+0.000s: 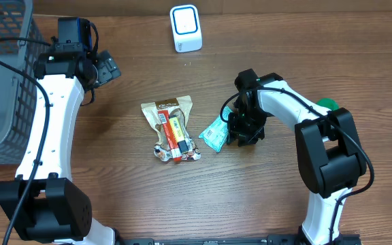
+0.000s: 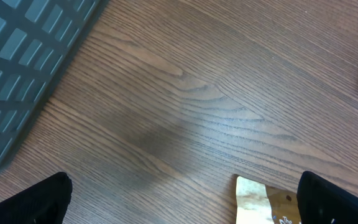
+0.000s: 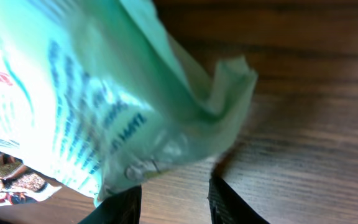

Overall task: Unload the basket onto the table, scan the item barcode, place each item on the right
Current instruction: 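Release the box and move the right gripper left over the teal pack, then lower the right gripper and close it on the teal pack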

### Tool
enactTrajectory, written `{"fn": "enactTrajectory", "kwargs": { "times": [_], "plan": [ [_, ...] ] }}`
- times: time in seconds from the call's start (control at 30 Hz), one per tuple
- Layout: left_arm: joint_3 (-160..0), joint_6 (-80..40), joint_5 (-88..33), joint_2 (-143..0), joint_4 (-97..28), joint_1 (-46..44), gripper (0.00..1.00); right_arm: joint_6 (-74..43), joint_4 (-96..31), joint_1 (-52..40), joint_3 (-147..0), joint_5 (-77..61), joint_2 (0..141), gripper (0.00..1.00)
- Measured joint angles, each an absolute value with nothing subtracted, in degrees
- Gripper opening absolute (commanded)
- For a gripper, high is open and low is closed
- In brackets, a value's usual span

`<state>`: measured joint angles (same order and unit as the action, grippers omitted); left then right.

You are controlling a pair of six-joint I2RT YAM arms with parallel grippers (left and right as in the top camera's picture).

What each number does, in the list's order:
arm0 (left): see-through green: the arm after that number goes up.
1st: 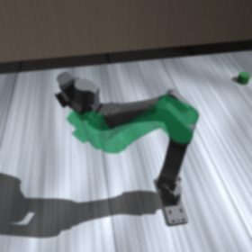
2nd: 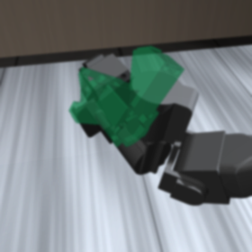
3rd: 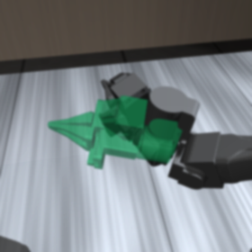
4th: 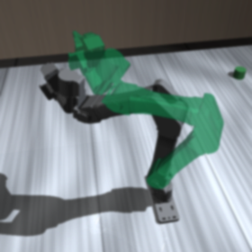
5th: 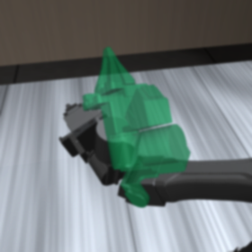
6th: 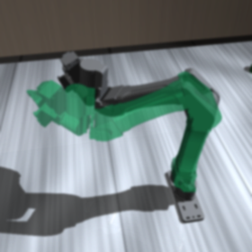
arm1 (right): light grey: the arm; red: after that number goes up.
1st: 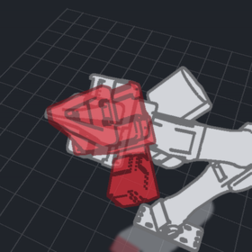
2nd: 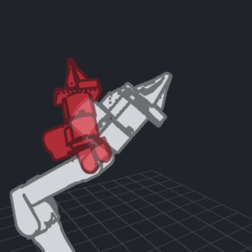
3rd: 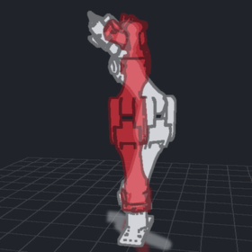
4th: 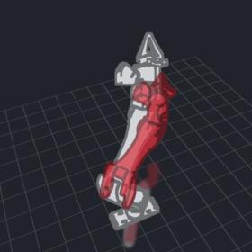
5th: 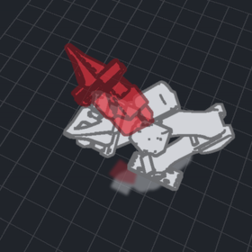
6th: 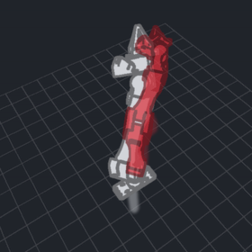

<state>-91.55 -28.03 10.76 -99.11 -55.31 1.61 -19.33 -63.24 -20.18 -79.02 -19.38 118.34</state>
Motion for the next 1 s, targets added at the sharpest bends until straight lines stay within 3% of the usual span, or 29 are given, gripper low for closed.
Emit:
{"fn": "enactTrajectory", "kwargs": {
  "times": [0.37, 0.63, 1.0],
  "plan": [
    [-91.55, -28.03, 10.76, -99.11, -55.31, 1.61, 1.0, -16.67, -69.06, -19.73, -85.58, -18.9, 115.02, 0.41],
    [-91.55, -28.03, 10.76, -99.11, -55.29, 1.61, 1.0, -16.47, -63.55, -18.28, -86.65, -15.16, 111.5, 0.62],
    [-91.55, -28.03, 10.76, -99.11, -55.31, 1.61, 1.0, -16.29, -54.19, -18.24, -84.99, -10.5, 111.5, 0.7]
  ]
}}
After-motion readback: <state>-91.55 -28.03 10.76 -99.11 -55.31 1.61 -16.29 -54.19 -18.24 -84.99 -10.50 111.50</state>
